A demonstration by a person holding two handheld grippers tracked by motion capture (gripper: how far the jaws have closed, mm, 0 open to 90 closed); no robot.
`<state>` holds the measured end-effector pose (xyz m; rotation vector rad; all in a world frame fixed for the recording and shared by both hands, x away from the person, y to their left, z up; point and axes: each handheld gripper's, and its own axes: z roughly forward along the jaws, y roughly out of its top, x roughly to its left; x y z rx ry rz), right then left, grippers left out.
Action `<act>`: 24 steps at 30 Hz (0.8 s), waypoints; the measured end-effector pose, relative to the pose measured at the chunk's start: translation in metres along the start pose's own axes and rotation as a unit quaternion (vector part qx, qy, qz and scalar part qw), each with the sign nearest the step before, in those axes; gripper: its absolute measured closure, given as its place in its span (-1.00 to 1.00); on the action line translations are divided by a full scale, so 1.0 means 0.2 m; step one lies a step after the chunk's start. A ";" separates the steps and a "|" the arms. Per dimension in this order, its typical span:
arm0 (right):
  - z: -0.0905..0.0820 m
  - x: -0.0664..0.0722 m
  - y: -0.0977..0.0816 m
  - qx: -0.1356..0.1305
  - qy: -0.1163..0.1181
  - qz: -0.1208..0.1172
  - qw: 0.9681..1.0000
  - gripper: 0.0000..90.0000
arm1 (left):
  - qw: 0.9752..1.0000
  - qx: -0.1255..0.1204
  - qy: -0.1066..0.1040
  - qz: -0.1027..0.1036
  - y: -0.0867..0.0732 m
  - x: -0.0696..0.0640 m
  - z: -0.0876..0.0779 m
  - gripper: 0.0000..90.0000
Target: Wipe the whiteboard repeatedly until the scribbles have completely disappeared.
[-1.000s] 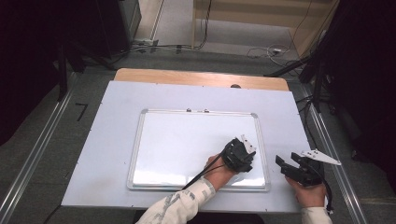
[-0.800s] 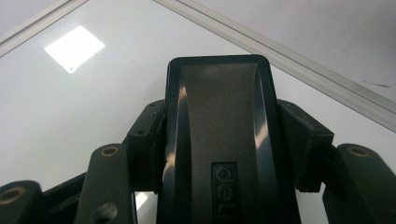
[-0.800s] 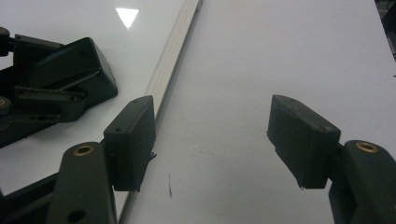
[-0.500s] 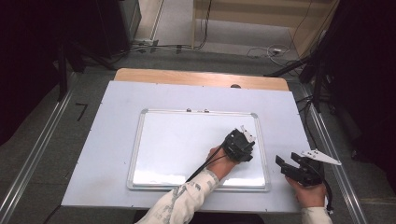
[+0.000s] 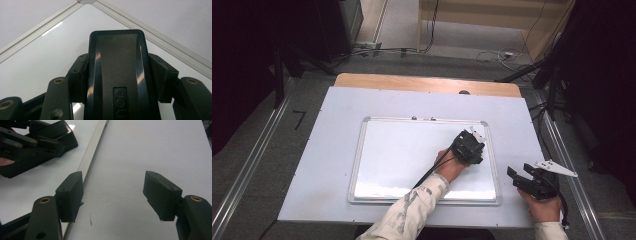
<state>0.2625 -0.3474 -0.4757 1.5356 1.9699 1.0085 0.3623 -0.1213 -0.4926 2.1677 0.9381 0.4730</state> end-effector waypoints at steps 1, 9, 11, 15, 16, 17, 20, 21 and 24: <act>0.00 0.00 0.00 0.000 0.000 0.000 1.000 -0.31 | 1.000 0.001 0.000 0.000 0.00 0.00 0.00 -0.09; 0.00 0.00 0.00 0.001 -0.001 0.003 1.000 -0.31 | 1.000 -0.001 -0.001 0.001 0.02 0.03 0.03 -0.09; 0.00 0.00 0.00 0.001 0.000 0.002 1.000 -0.31 | 1.000 0.000 -0.001 0.002 0.03 0.04 0.03 -0.09; 0.00 0.00 0.00 0.003 0.000 0.002 1.000 -0.31 | 1.000 0.000 0.001 0.000 0.04 0.05 0.04 -0.09; 0.00 0.00 0.00 0.003 -0.001 0.002 1.000 -0.31 | 1.000 0.001 0.001 0.000 0.04 0.05 0.05 -0.09; 0.00 0.00 0.00 0.002 0.000 0.001 1.000 -0.31 | 1.000 0.000 0.001 -0.001 0.05 0.06 0.05 -0.09; 0.00 0.00 0.00 0.002 0.000 0.002 1.000 -0.31 | 1.000 -0.001 -0.001 0.000 0.05 0.06 0.06 -0.09; 0.00 0.00 0.00 0.002 -0.001 0.001 1.000 -0.31 | 1.000 -0.003 -0.002 -0.001 0.05 0.07 0.06 -0.09; 0.00 -0.01 0.00 0.004 -0.002 0.003 1.000 -0.31 | 1.000 -0.003 0.000 -0.003 0.06 0.07 0.07 -0.09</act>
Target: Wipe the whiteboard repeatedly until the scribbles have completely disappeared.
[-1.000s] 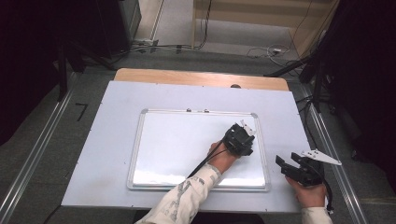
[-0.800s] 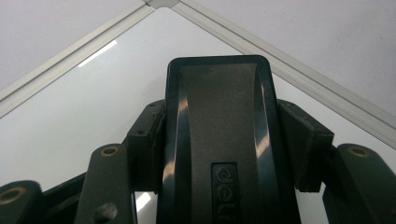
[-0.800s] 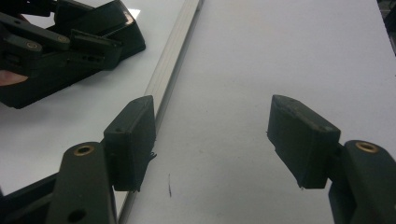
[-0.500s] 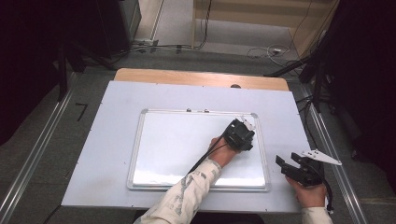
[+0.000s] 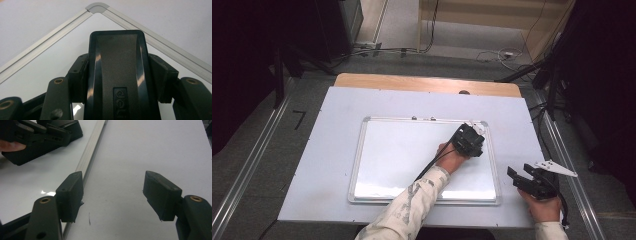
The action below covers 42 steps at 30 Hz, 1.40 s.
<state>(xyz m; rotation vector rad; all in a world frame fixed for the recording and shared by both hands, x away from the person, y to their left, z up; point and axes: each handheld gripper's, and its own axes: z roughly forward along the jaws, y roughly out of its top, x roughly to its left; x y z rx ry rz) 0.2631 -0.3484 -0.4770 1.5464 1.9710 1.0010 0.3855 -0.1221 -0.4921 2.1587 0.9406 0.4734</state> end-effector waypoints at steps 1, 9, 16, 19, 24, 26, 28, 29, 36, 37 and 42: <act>0.00 0.00 0.00 0.000 0.000 0.000 1.000 -0.31 | 1.000 0.000 0.000 -0.001 0.00 0.00 0.00 -0.09; 0.00 -0.01 0.00 -0.001 0.001 0.001 1.000 -0.31 | 1.000 -0.002 0.011 -0.006 0.00 0.00 0.00 -0.09; 0.01 -0.01 0.00 -0.002 0.000 0.004 1.000 -0.31 | 1.000 0.000 0.019 -0.016 0.00 0.03 -0.02 -0.09; 0.01 -0.01 0.00 -0.001 0.000 0.003 1.000 -0.31 | 1.000 0.000 0.019 -0.023 -0.01 0.04 -0.03 -0.09; 0.01 -0.01 0.00 -0.001 0.000 0.003 1.000 -0.31 | 0.999 -0.014 0.018 -0.032 0.01 0.05 -0.07 -0.09; 0.01 -0.01 0.00 0.000 0.000 0.002 1.000 -0.31 | 0.999 -0.019 0.017 -0.033 0.02 0.05 -0.10 -0.09; 0.01 -0.01 0.00 0.000 0.001 0.003 1.000 -0.31 | 0.999 -0.018 0.018 -0.036 0.02 0.05 -0.12 -0.09; 0.01 -0.01 0.00 0.000 0.001 0.002 1.000 -0.31 | 0.999 -0.018 0.017 -0.039 0.02 0.06 -0.13 -0.09; 0.01 0.00 0.01 0.001 0.001 0.004 1.000 -0.31 | 0.999 -0.021 0.009 -0.044 -0.02 0.05 -0.20 -0.09; 0.02 0.00 0.01 0.001 0.001 0.001 1.000 -0.31 | 0.999 -0.022 0.008 -0.044 -0.02 0.05 -0.22 -0.09; 0.02 0.01 0.01 0.001 0.000 -0.001 1.000 -0.31 | 0.998 -0.028 0.003 -0.053 -0.05 0.06 -0.27 -0.09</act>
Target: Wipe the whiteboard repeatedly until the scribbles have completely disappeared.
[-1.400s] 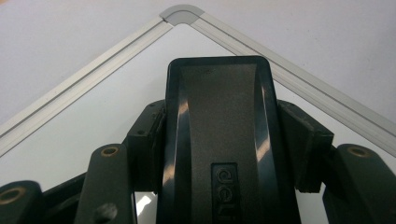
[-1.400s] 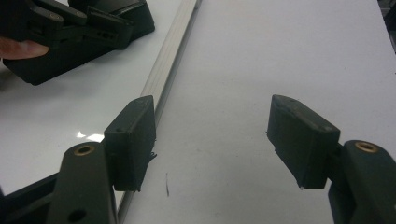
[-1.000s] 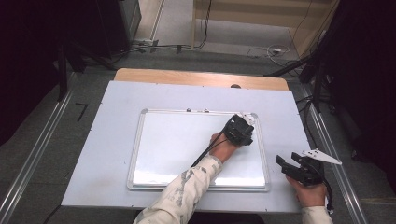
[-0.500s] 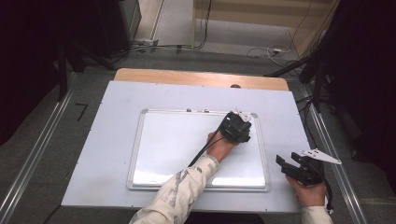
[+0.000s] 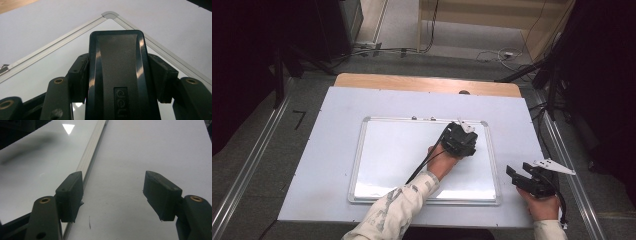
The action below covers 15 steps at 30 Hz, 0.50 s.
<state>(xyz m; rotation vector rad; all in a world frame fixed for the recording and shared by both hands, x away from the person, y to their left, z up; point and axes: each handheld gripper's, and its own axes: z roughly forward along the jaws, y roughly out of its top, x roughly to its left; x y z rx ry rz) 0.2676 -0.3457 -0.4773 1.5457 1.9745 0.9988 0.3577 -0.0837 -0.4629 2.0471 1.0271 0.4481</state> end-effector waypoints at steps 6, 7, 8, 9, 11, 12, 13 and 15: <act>0.00 0.01 0.00 -0.001 0.001 -0.002 1.000 -0.31 | 1.000 -0.004 0.002 -0.005 -0.03 0.02 -0.05 -0.09; 0.00 0.01 0.00 -0.001 0.001 -0.002 1.000 -0.31 | 1.000 -0.004 0.002 -0.006 -0.03 0.02 -0.05 -0.09; 0.00 0.01 0.00 -0.001 0.001 -0.002 1.000 -0.31 | 1.000 -0.004 0.003 -0.007 -0.03 0.03 -0.06 -0.09; 0.00 0.01 0.00 -0.001 0.001 -0.002 1.000 -0.31 | 1.000 -0.006 0.003 -0.009 -0.04 0.03 -0.06 -0.09; 0.00 0.01 0.00 -0.001 0.001 -0.002 1.000 -0.31 | 1.000 -0.005 0.002 -0.010 -0.04 0.03 -0.07 -0.09; 0.00 0.01 0.00 -0.001 0.001 -0.003 1.000 -0.31 | 1.000 -0.007 0.003 -0.011 -0.04 0.03 -0.07 -0.09; 0.00 0.01 0.00 -0.001 0.001 -0.003 1.000 -0.31 | 1.000 -0.006 0.002 -0.011 -0.05 0.03 -0.07 -0.09; 0.00 0.01 0.00 -0.001 0.000 -0.003 1.000 -0.31 | 1.000 -0.005 0.002 -0.010 -0.05 0.03 -0.08 -0.09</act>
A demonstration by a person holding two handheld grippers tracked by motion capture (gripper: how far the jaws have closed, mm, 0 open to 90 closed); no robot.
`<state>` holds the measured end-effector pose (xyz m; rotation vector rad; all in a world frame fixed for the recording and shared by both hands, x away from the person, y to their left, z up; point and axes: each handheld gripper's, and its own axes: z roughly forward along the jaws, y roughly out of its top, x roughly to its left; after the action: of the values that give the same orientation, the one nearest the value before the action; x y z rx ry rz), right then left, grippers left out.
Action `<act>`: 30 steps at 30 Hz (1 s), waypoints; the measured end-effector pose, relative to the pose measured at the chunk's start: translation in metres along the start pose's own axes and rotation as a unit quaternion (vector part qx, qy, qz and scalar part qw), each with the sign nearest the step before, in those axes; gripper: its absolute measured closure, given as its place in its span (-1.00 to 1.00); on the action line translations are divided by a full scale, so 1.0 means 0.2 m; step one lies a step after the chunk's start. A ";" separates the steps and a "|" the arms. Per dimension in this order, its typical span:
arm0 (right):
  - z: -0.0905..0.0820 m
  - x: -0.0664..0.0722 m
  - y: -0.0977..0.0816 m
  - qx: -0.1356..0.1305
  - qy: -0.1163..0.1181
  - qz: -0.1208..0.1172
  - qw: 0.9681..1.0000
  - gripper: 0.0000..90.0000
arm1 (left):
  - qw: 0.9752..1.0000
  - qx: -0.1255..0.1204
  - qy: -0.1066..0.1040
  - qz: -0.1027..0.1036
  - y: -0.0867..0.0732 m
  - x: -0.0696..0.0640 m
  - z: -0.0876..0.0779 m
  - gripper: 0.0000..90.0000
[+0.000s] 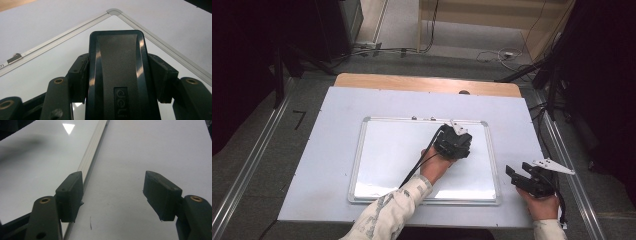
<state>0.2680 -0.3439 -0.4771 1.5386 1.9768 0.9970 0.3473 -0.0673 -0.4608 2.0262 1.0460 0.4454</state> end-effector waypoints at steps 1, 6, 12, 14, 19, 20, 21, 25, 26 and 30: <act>0.00 0.00 0.00 0.000 0.000 0.000 1.000 -0.31 | 1.000 0.000 0.000 0.000 0.00 0.00 0.00 -0.09; 0.00 0.00 0.00 0.000 0.000 0.001 1.000 -0.31 | 1.000 -0.004 0.000 -0.004 -0.01 0.00 -0.05 -0.09; 0.00 0.00 0.00 0.000 0.001 0.000 1.000 -0.31 | 1.000 -0.013 0.010 -0.025 -0.06 0.05 -0.18 -0.09; 0.00 0.00 0.00 -0.001 0.002 -0.002 1.000 -0.31 | 0.999 -0.015 0.018 -0.030 -0.08 0.08 -0.22 -0.09; 0.00 0.01 0.01 -0.002 0.001 -0.002 1.000 -0.32 | 0.998 -0.023 0.034 -0.047 -0.16 0.14 -0.33 -0.09; 0.00 0.01 0.01 -0.002 0.001 -0.003 1.000 -0.32 | 0.998 -0.026 0.036 -0.052 -0.18 0.16 -0.35 -0.09; 0.00 0.01 0.01 -0.002 0.001 -0.003 1.000 -0.31 | 0.997 -0.027 0.038 -0.058 -0.20 0.17 -0.37 -0.09; -0.01 0.01 0.01 -0.005 0.000 -0.004 1.000 -0.32 | 0.996 -0.032 0.055 -0.067 -0.26 0.21 -0.46 -0.09; -0.01 0.01 0.01 -0.005 -0.001 -0.004 1.000 -0.32 | 0.995 -0.033 0.057 -0.071 -0.28 0.23 -0.48 -0.09; -0.01 0.02 0.01 -0.004 -0.002 -0.003 1.000 -0.32 | 0.993 -0.041 0.073 -0.085 -0.36 0.26 -0.56 -0.09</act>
<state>0.2658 -0.3410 -0.4737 1.5282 1.9704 0.9985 0.2719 0.0537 -0.4488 1.8364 1.2568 0.5431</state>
